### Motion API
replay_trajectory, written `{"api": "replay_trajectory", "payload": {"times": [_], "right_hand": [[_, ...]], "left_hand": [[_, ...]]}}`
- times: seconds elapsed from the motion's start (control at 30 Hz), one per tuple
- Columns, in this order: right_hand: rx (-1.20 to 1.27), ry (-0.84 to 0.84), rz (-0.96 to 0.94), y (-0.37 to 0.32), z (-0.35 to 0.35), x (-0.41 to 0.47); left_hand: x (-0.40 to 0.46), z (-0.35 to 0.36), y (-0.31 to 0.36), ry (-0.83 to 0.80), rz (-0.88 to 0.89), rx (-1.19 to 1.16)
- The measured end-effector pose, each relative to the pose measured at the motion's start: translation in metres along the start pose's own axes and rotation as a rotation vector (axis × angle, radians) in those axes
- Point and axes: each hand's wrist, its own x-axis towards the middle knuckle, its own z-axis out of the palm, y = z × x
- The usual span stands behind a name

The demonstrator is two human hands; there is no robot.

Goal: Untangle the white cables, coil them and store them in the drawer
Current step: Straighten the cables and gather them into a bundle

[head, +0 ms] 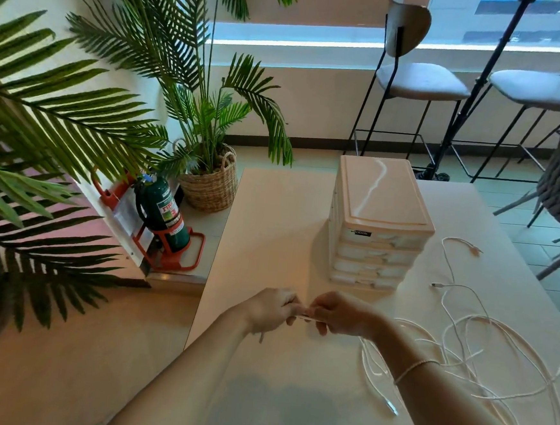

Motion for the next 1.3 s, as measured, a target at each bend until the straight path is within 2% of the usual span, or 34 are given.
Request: {"api": "replay_trajectory", "payload": {"times": [0.1, 0.23, 0.33, 0.6, 0.8, 0.9, 1.0, 1.3], "right_hand": [[0.087, -0.088, 0.016, 0.005, -0.007, -0.004], [0.223, -0.117, 0.065, 0.010, -0.008, -0.004], [0.161, -0.121, 0.094, 0.009, -0.009, -0.002], [0.233, 0.073, 0.103, 0.011, -0.012, 0.001], [0.076, 0.185, 0.099, 0.014, -0.014, 0.006], [0.044, 0.189, 0.087, 0.015, -0.017, 0.006], [0.042, 0.173, 0.065, 0.015, -0.020, 0.005], [0.138, 0.181, 0.042, 0.022, -0.027, 0.010]], "left_hand": [[0.001, 0.001, 0.003, -0.057, -0.015, -0.066], [0.003, -0.001, 0.003, -0.110, -0.017, -0.137], [0.002, -0.001, 0.005, -0.143, -0.026, -0.191], [0.002, -0.008, 0.003, -0.248, -0.080, -0.299], [0.004, -0.008, 0.001, -0.284, -0.053, -0.350], [0.005, -0.009, -0.001, -0.331, -0.063, -0.405], [0.010, -0.009, -0.004, -0.362, -0.053, -0.362], [0.015, -0.008, 0.000, -0.405, -0.011, -0.398]]}}
